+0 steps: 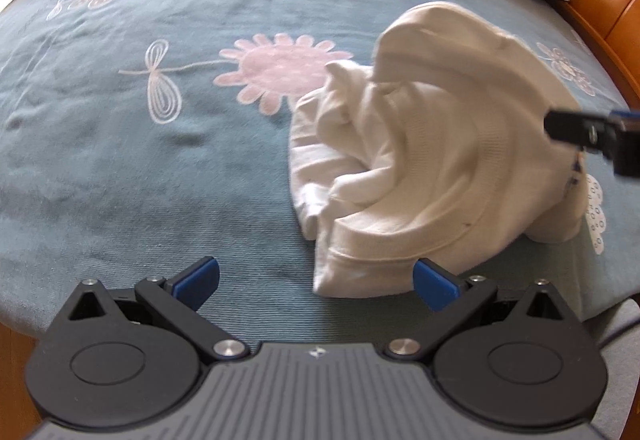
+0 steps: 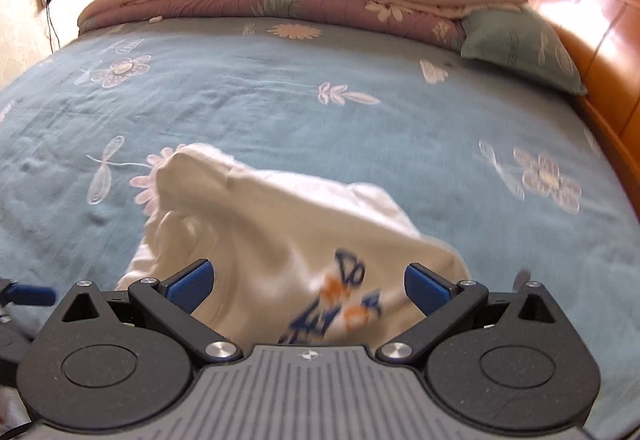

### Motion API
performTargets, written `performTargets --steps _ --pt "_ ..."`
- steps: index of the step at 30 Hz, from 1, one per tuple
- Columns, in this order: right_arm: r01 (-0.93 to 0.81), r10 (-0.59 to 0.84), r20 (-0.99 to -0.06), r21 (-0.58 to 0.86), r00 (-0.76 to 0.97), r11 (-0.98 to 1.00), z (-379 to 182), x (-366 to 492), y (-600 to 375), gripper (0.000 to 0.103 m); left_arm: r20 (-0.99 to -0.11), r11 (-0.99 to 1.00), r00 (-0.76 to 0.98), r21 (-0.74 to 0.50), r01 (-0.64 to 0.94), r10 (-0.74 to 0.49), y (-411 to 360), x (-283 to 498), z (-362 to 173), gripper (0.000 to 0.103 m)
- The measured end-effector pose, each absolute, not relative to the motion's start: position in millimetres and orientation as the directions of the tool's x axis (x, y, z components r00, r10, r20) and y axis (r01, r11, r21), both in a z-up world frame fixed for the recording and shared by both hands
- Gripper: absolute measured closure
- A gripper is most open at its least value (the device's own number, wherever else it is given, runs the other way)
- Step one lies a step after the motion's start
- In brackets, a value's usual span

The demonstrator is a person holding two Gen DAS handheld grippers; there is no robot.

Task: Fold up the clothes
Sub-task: 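Move both open grippers toward the crumpled white sweatshirt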

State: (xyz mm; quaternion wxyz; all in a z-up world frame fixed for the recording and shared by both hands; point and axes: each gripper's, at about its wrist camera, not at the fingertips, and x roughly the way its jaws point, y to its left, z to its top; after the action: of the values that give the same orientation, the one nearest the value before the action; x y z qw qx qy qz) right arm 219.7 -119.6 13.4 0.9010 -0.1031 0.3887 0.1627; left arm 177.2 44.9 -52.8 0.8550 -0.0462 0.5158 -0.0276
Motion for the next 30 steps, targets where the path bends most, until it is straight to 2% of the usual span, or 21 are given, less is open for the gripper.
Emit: performTargets --steps 4,11,17,30 --pt "-0.381 0.165 -0.728 -0.14 0.665 0.914 4.8 240.1 -111.4 0.0 -0.883 0.993 0.459 -0.118 -0.011 -0.1 50.4 183.6 -59.7 0.001" --pt "-0.461 0.198 -0.764 -0.144 0.614 0.876 -37.0 250.7 -107.4 0.0 -0.888 0.99 0.439 -0.117 0.08 -0.141 27.5 206.3 -84.1 0.001" --pt "-0.494 0.249 -0.761 -0.107 0.599 0.863 -48.9 251.7 -114.0 0.0 -0.88 0.986 0.458 -0.058 0.159 -0.126 12.0 208.4 -97.4 0.001" --pt "-0.541 0.325 -0.755 -0.046 0.569 0.84 -66.9 255.2 -124.2 0.0 -0.812 0.974 0.56 -0.043 0.223 -0.164 19.2 192.3 -104.0 0.0"
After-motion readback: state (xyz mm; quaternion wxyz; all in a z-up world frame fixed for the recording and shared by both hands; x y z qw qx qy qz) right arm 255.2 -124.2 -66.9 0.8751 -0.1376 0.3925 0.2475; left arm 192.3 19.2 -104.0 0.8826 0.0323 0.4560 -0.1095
